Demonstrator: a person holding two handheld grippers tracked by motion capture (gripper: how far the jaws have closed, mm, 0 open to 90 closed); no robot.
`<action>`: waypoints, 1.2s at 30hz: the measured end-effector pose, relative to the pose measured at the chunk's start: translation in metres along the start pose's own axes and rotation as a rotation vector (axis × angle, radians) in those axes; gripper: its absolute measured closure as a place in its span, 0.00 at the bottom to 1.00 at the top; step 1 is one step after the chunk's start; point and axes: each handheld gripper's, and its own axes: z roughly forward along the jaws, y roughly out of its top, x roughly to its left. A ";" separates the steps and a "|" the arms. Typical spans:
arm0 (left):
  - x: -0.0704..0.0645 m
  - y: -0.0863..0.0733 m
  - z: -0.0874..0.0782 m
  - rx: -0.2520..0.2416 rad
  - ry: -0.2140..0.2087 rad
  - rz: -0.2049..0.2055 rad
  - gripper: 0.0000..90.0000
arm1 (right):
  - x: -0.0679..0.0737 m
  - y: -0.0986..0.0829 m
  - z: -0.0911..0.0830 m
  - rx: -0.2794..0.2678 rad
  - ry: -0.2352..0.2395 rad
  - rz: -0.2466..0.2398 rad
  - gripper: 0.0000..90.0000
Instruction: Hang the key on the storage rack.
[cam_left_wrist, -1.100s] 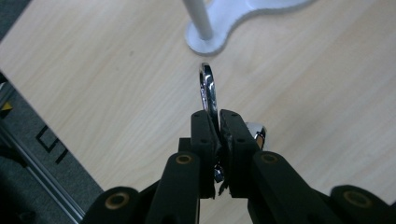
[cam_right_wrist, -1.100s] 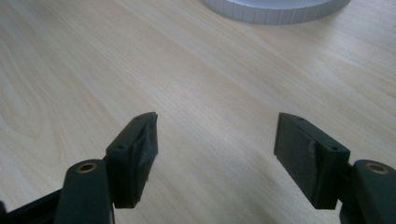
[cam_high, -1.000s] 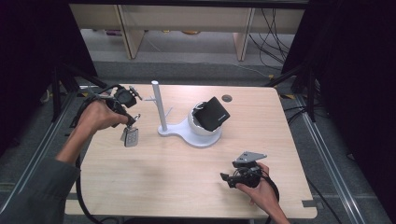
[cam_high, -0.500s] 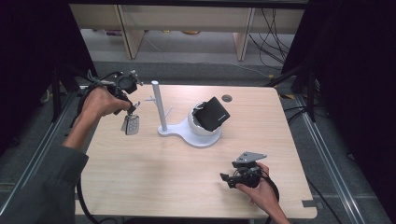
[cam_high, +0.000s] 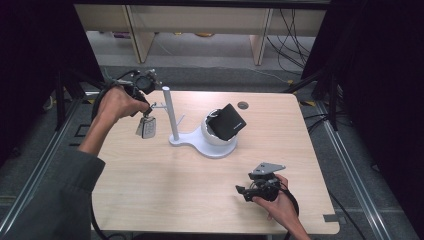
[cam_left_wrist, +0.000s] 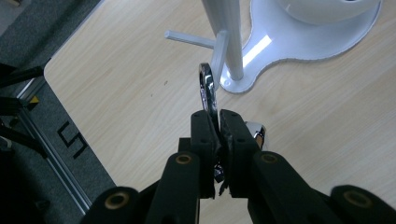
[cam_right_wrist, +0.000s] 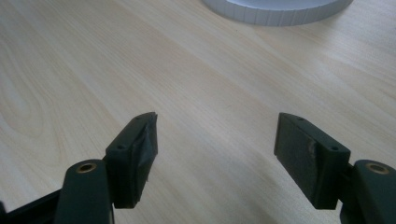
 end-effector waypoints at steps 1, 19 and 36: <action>-0.001 0.001 0.001 -0.001 0.002 0.000 0.94 | 0.000 -0.001 0.002 -0.020 -0.007 -0.007 0.35; -0.016 0.011 0.010 0.036 0.063 0.049 0.92 | -0.002 0.000 0.001 0.010 0.003 0.006 0.34; -0.025 0.015 0.011 0.018 0.032 0.051 0.78 | -0.002 -0.001 0.000 0.028 0.010 0.035 0.34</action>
